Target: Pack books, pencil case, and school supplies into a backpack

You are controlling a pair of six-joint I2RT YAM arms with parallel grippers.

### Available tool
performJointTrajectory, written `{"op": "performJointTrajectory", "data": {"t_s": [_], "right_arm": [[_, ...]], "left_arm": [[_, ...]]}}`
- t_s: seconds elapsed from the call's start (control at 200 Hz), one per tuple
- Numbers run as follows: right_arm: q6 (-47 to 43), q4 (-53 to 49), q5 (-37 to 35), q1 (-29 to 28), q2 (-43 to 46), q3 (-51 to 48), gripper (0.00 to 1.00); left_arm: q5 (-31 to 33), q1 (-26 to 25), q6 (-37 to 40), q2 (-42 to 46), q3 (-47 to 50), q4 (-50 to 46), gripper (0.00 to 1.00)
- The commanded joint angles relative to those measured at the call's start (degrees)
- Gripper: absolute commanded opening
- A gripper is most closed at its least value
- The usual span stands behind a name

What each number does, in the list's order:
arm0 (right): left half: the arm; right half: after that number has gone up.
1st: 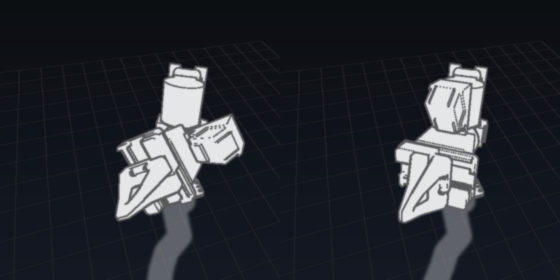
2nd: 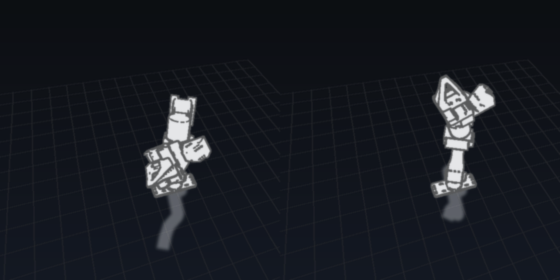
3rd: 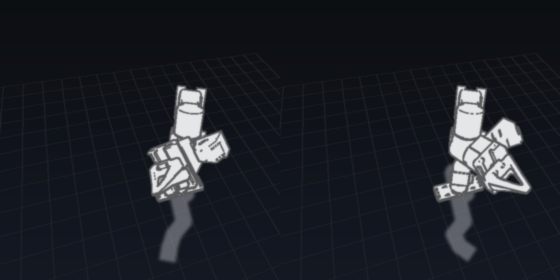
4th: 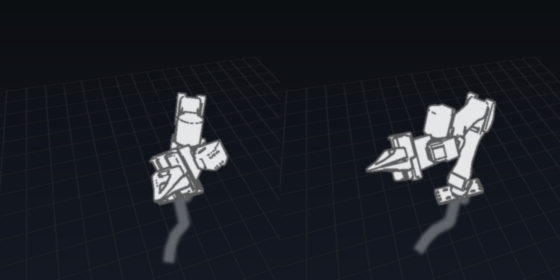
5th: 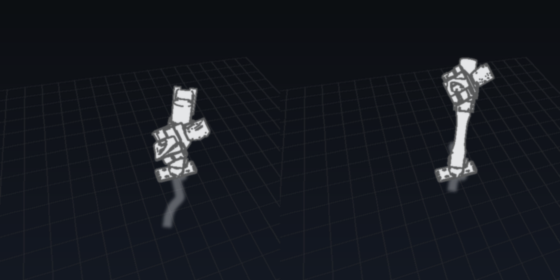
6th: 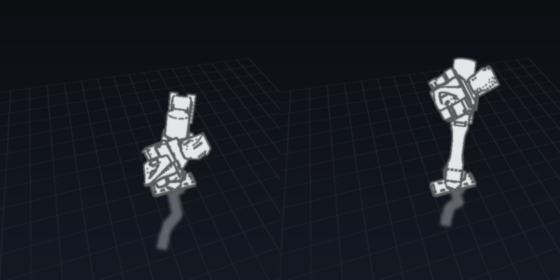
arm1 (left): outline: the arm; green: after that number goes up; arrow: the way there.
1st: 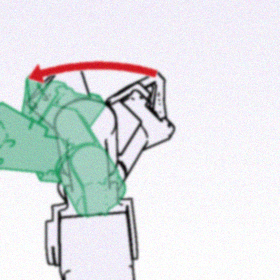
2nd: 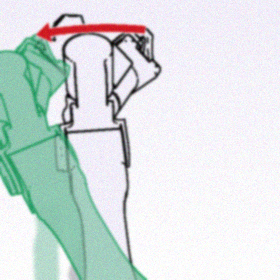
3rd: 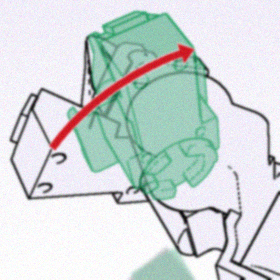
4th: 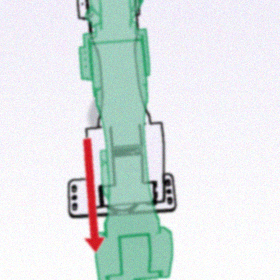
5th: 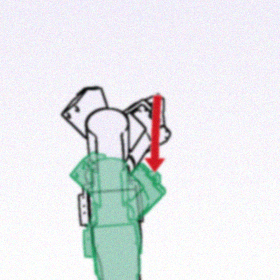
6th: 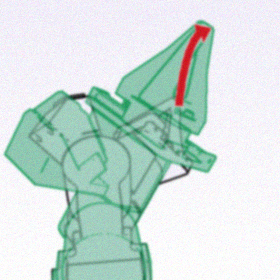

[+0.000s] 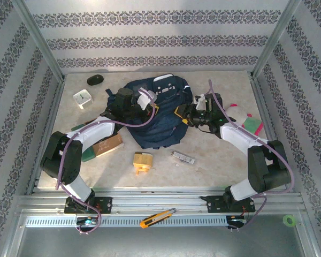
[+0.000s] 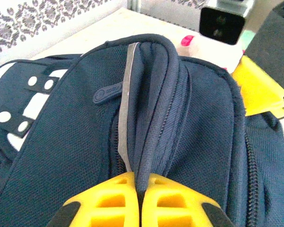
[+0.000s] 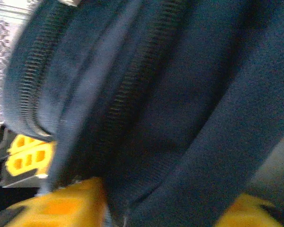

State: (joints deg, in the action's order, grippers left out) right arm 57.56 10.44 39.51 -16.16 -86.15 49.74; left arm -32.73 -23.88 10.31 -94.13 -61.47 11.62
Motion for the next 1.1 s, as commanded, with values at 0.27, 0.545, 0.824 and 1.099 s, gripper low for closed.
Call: {"op": "performJointTrajectory", "data": {"t_s": [0.27, 0.545, 0.824, 1.099], "right_arm": [[15.3, 16.5, -25.0, -11.3, 5.0, -4.5, 0.00], [14.4, 16.3, -36.2, -17.5, 6.2, -1.8, 0.00], [13.3, 16.4, -39.5, -20.9, 5.4, 0.2, 0.00], [12.2, 16.3, -40.7, -22.2, 5.9, 0.2, 0.00]], "left_arm": [[15.7, -0.1, -0.4, 8.8, -3.1, -6.9, 0.42], [22.9, -2.8, -17.7, 24.4, 2.9, -19.7, 0.49], [29.1, -12.4, -30.8, 30.6, 9.3, -26.9, 0.50], [31.2, -16.9, -34.4, 23.2, 7.7, -25.4, 0.50]]}}
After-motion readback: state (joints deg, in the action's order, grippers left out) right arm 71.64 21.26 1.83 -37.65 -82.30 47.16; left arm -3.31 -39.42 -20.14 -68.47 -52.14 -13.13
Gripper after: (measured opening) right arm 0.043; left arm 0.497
